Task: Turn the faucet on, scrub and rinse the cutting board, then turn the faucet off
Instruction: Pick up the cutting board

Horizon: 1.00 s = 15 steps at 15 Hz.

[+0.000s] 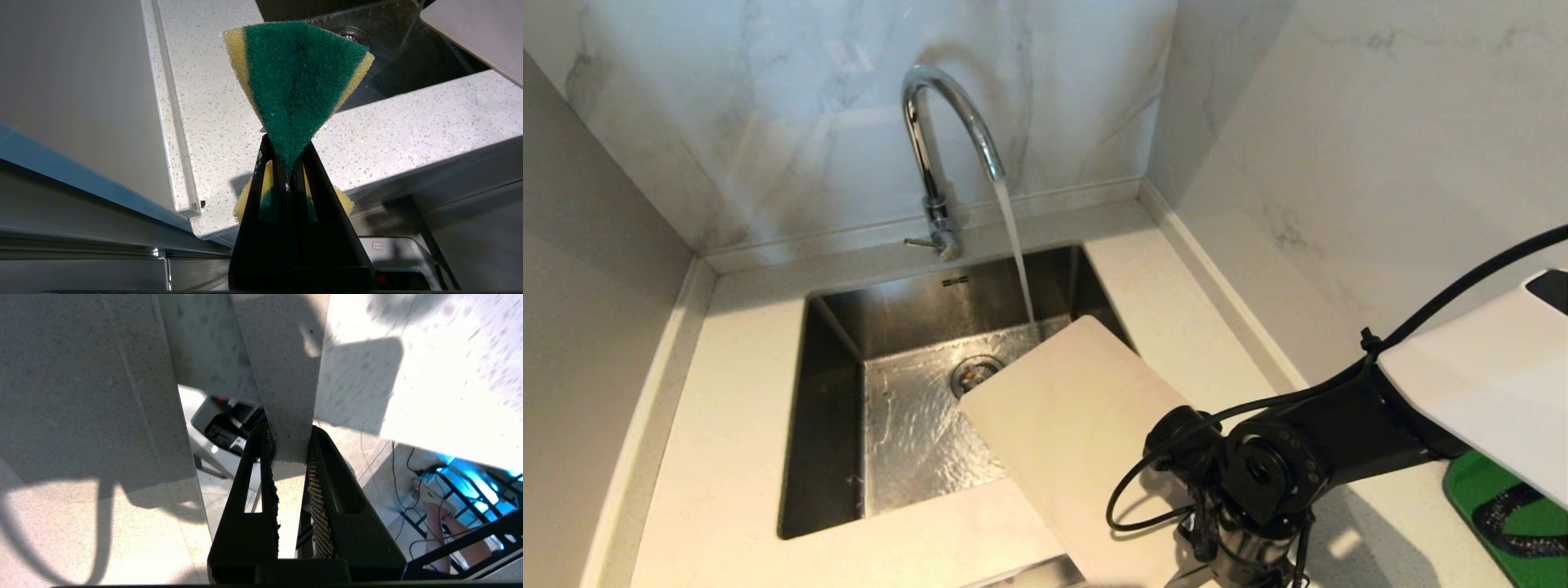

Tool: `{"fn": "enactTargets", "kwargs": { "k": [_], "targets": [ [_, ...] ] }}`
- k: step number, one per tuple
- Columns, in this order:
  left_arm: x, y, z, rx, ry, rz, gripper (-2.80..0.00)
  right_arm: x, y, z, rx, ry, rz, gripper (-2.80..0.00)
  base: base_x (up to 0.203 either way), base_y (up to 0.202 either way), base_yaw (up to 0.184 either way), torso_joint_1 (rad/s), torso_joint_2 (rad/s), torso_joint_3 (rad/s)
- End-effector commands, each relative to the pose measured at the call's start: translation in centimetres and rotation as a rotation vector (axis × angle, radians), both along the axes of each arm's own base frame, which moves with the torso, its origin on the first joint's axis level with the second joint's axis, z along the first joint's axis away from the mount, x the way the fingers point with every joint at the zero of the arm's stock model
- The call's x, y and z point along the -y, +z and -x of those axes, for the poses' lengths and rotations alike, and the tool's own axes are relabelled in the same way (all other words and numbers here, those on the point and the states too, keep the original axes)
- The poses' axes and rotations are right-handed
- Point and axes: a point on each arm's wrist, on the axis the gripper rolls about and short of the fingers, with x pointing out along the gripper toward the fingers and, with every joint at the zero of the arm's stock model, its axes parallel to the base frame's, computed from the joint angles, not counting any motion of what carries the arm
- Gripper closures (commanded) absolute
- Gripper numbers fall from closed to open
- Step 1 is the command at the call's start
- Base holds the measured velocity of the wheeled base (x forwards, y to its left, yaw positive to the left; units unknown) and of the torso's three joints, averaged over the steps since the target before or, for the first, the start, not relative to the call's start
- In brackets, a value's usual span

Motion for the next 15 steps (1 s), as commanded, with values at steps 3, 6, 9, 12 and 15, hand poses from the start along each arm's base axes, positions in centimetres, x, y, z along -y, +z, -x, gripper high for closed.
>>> {"fn": "enactTargets", "kwargs": {
  "k": [3,6,9,12,15],
  "targets": [
    [0.00,-0.01,0.01,0.001,0.002,0.000,0.00,-0.02,0.00,0.06,-0.002,-0.006,-0.003,-2.80,0.000,0.000,0.000,0.000,0.00,0.000],
    [0.00,-0.01,0.01,0.001,0.000,0.001,0.00,0.00,0.03,0.01,0.000,-0.008,-0.003,-2.80,0.000,0.000,0.000,0.000,0.00,0.000],
    [0.00,-0.01,0.01,0.001,0.000,0.001,0.00,-0.03,0.01,0.05,-0.001,-0.006,-0.003,-2.80,0.000,0.000,0.000,0.000,0.00,0.000],
    [0.00,-0.01,0.01,0.001,0.000,0.001,0.00,-0.12,-0.29,0.02,-0.020,-0.003,-0.024,-2.80,0.000,0.000,0.000,0.000,0.00,0.000],
    [0.00,-0.01,0.01,0.001,0.001,0.000,0.00,-0.24,-0.50,0.12,-0.064,0.012,-0.078,-2.80,0.000,0.000,0.000,0.000,0.00,0.000]
  ]
}}
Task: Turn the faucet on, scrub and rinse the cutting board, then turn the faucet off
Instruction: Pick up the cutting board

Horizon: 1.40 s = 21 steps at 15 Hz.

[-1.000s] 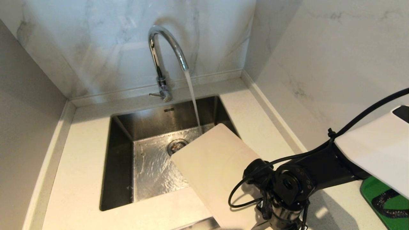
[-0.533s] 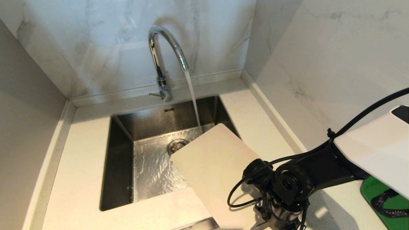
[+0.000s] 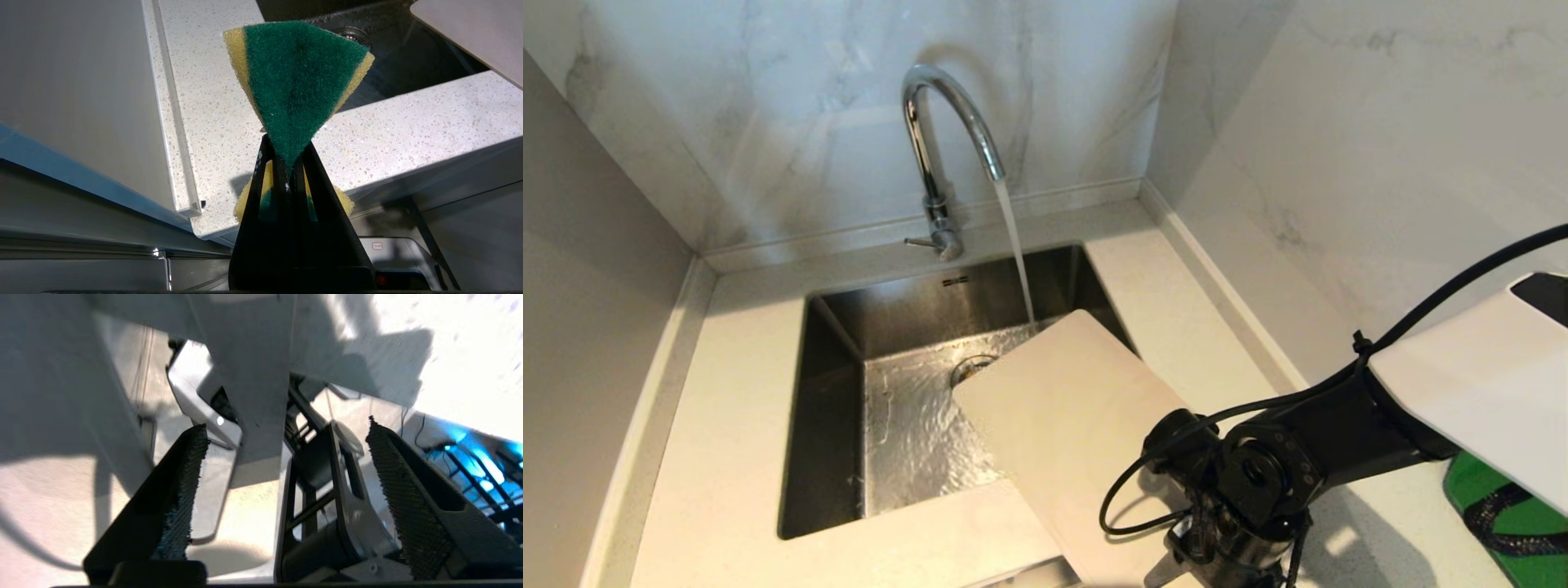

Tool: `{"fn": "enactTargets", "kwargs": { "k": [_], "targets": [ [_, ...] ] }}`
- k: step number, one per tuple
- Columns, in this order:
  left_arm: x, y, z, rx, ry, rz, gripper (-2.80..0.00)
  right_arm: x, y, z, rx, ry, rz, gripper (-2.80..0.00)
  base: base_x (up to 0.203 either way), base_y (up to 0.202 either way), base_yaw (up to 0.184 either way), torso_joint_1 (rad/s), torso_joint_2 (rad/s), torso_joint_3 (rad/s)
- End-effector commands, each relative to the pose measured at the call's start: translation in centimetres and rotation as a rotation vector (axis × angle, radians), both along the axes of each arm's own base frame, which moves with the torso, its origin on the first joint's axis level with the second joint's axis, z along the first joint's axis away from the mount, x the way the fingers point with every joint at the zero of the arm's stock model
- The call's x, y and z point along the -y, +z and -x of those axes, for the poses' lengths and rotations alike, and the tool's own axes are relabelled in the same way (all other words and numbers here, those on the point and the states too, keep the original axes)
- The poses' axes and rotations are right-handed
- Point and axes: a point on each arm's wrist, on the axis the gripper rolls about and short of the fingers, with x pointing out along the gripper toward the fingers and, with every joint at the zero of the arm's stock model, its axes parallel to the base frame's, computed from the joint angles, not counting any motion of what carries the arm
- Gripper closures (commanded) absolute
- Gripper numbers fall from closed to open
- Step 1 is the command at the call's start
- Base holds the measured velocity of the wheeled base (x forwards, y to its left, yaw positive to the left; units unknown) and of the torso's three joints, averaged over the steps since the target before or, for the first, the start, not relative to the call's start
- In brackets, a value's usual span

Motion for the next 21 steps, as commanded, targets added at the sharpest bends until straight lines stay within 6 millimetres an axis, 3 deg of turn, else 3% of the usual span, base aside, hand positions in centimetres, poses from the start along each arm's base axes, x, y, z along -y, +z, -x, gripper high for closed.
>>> {"fn": "enactTargets", "kwargs": {
  "k": [1,12,21],
  "targets": [
    [0.0,0.0,0.0,0.001,0.001,0.000,0.00,0.1,-0.2,0.1,-0.014,-0.006,0.003,-2.80,0.000,0.000,0.000,0.000,0.00,0.000],
    [0.0,0.0,0.0,0.001,0.000,0.000,0.00,0.0,-0.1,1.5,-0.132,0.015,0.074,-2.80,0.000,0.000,0.000,0.000,0.00,0.000],
    [0.0,0.0,0.0,0.001,0.000,0.000,0.00,-0.4,0.2,0.6,-0.126,0.008,0.063,-2.80,0.000,0.000,0.000,0.000,0.00,0.000]
  ]
}}
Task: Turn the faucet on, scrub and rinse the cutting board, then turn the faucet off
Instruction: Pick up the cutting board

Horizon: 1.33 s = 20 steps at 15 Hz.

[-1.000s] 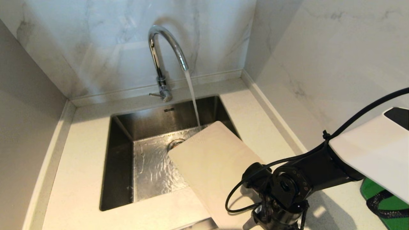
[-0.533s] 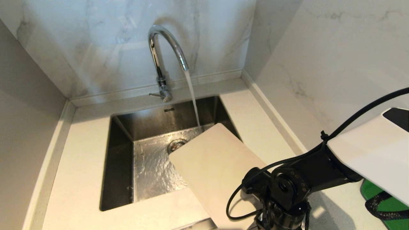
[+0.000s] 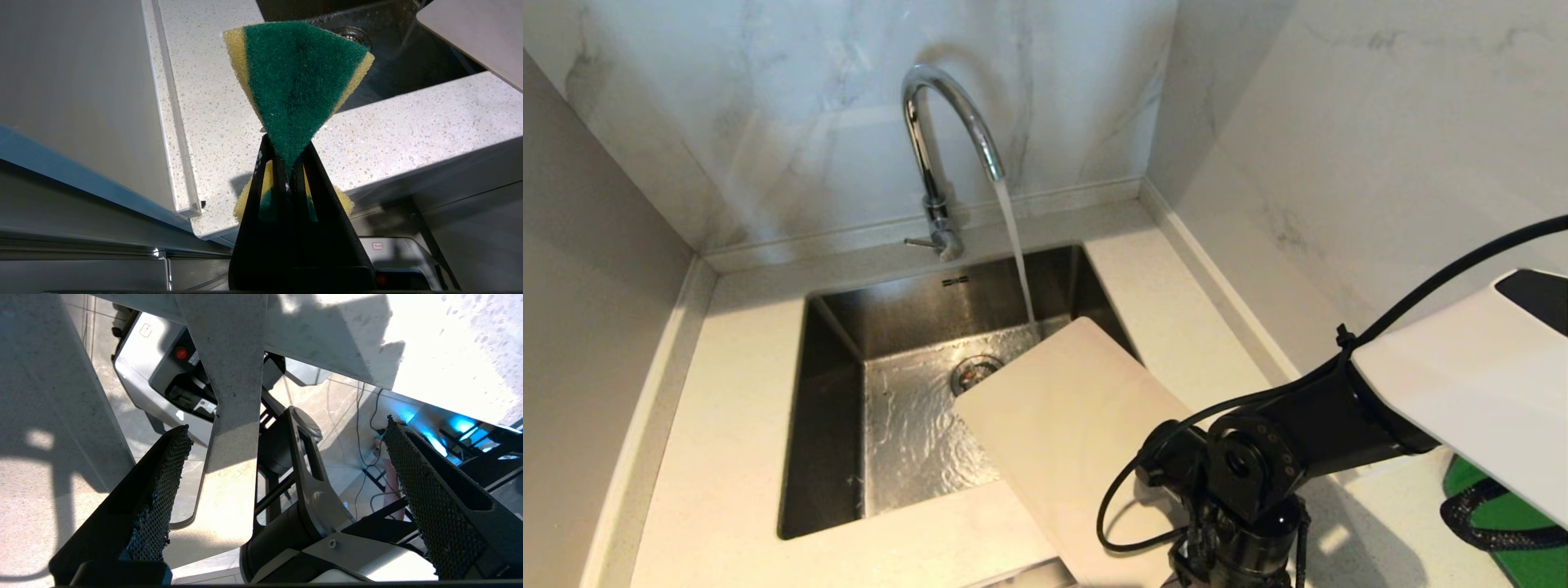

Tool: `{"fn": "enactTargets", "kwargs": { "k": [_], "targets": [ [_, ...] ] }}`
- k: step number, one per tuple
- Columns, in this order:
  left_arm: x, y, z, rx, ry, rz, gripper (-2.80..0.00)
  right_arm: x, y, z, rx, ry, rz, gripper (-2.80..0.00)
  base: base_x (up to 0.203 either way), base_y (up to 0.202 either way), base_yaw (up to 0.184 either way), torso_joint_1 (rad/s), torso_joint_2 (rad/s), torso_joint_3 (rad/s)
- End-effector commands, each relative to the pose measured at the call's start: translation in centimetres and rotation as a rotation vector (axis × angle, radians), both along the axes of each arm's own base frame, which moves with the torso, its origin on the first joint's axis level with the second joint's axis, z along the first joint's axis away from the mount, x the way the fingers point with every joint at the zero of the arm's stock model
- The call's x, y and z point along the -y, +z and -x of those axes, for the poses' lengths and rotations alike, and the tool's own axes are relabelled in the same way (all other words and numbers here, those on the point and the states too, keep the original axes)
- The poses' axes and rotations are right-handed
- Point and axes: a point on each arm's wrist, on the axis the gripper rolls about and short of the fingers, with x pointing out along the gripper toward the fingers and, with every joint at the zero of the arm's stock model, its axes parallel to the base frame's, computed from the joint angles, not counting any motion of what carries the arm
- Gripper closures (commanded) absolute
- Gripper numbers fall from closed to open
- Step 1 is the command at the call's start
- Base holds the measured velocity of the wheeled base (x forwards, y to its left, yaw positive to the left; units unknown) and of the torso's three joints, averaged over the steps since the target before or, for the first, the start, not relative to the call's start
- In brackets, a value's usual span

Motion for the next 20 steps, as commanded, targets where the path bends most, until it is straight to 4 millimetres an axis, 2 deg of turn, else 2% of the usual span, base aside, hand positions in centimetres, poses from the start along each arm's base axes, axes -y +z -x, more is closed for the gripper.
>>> {"fn": "enactTargets", "kwargs": {
  "k": [1,6,13,20],
  "targets": [
    [0.0,0.0,0.0,0.001,0.001,0.001,0.00,-0.2,0.0,-0.4,0.028,-0.019,-0.015,-2.80,0.000,0.000,0.000,0.000,0.00,0.000],
    [0.0,0.0,0.0,0.001,0.000,0.001,0.00,-1.0,-0.6,-1.6,0.129,-0.148,-0.068,-2.80,0.000,0.000,0.000,0.000,0.00,0.000],
    [0.0,0.0,0.0,0.001,0.002,0.001,0.00,-1.1,-1.3,-1.7,0.169,-0.286,-0.104,-2.80,0.000,0.000,0.000,0.000,0.00,0.000],
    [0.0,0.0,0.0,0.001,0.002,0.001,0.00,-1.4,-2.0,-2.0,0.246,-0.331,-0.169,-2.80,0.000,0.000,0.000,0.000,0.00,0.000]
  ]
}}
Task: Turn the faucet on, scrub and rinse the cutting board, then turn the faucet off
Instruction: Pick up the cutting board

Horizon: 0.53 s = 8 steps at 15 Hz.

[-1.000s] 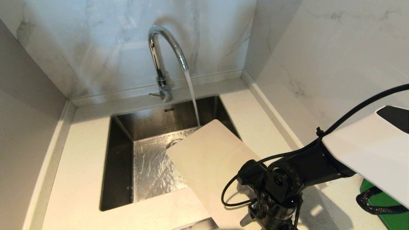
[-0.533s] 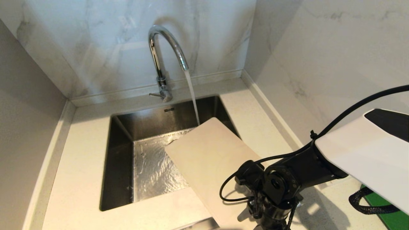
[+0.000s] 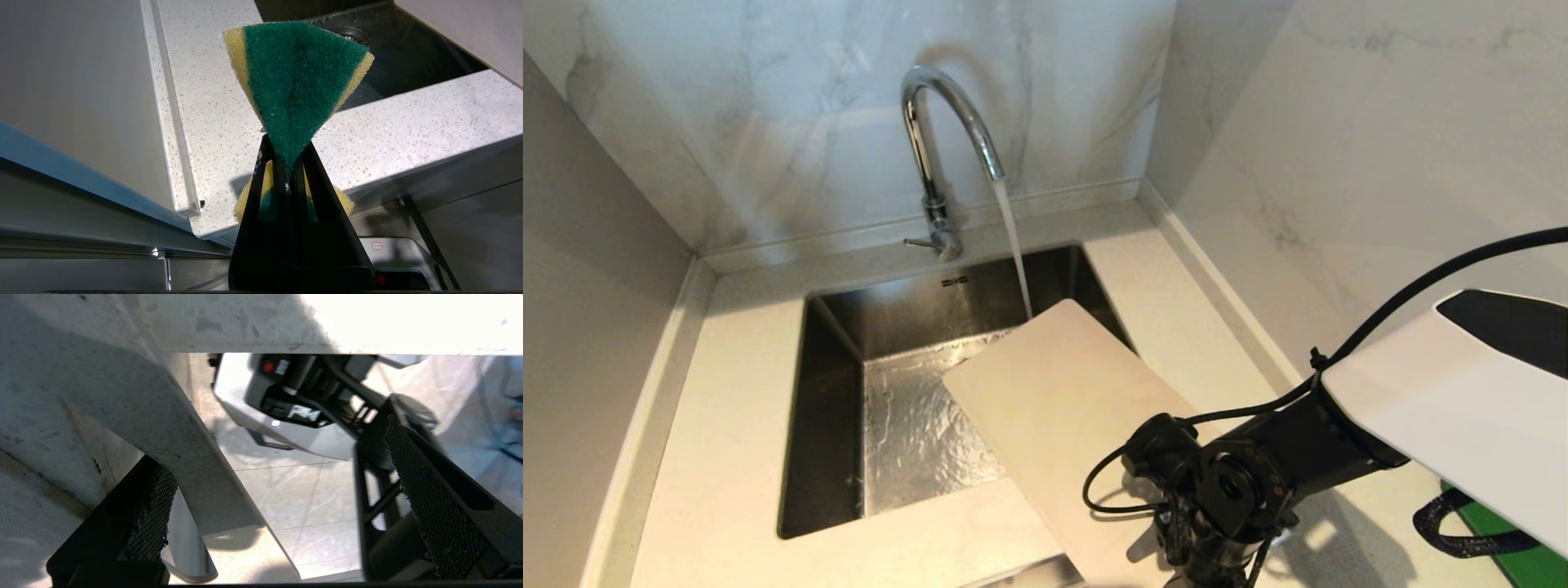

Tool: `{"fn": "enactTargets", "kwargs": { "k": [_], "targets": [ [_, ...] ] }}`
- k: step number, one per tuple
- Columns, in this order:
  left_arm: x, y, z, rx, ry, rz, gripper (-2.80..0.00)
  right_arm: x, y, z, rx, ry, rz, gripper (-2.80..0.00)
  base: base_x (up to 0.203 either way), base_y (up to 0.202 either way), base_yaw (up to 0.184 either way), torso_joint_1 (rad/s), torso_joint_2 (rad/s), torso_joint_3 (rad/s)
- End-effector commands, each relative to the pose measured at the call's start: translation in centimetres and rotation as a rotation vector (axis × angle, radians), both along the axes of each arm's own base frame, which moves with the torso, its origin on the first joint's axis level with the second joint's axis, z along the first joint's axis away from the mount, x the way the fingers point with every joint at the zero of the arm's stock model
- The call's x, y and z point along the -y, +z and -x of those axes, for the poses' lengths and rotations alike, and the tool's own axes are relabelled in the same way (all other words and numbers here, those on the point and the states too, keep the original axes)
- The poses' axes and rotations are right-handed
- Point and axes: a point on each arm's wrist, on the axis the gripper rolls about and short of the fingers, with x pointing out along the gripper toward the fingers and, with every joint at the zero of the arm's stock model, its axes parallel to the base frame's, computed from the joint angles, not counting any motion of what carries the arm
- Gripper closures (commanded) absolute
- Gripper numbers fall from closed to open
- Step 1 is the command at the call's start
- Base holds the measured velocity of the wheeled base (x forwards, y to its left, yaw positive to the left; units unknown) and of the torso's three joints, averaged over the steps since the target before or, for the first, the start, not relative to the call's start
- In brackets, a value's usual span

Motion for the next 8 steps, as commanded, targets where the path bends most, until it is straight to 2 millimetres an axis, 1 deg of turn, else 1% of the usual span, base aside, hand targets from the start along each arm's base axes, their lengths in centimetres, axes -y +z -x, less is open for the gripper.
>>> {"fn": "enactTargets", "kwargs": {
  "k": [1,5,8],
  "targets": [
    [0.00,-0.01,0.01,0.000,0.002,0.001,0.00,-0.08,-0.11,-0.09,0.022,-0.011,-0.009,-2.80,0.000,0.000,0.000,0.000,0.00,0.000],
    [0.00,-0.01,0.01,0.000,0.001,0.001,0.00,-0.76,-0.10,-0.30,0.103,-0.070,-0.006,-2.80,0.000,0.000,0.000,0.000,0.00,0.000],
    [0.00,-0.01,0.01,0.000,0.001,0.001,0.00,-0.83,-0.56,-0.28,0.089,-0.069,-0.008,-2.80,0.000,0.000,0.000,0.000,0.00,0.000]
  ]
}}
